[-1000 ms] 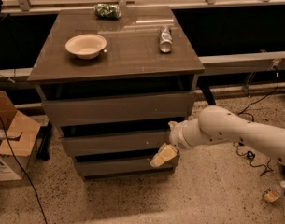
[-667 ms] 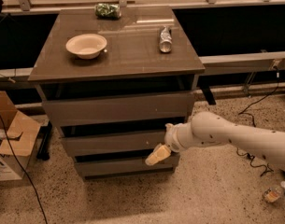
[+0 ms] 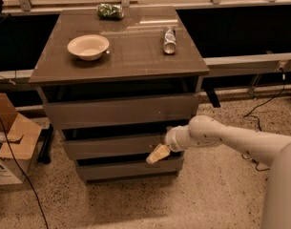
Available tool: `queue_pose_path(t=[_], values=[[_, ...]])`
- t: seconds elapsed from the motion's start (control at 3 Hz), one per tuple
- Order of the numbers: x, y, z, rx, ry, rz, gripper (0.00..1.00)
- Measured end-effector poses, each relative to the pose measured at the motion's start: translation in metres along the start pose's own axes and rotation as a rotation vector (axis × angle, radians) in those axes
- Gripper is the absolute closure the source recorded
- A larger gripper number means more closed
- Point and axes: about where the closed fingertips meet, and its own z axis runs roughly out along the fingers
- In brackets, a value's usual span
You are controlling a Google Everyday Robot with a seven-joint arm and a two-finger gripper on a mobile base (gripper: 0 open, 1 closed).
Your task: Open middle drawer
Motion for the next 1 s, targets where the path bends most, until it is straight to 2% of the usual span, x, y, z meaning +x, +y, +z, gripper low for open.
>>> queue_pose_path(t=[0.67, 1.0], values=[[-0.001, -0.034, 0.056, -0.064, -0.018, 0.022, 0.0], [0.0, -0.042, 0.082, -0.135, -0.005, 0.053, 0.18]])
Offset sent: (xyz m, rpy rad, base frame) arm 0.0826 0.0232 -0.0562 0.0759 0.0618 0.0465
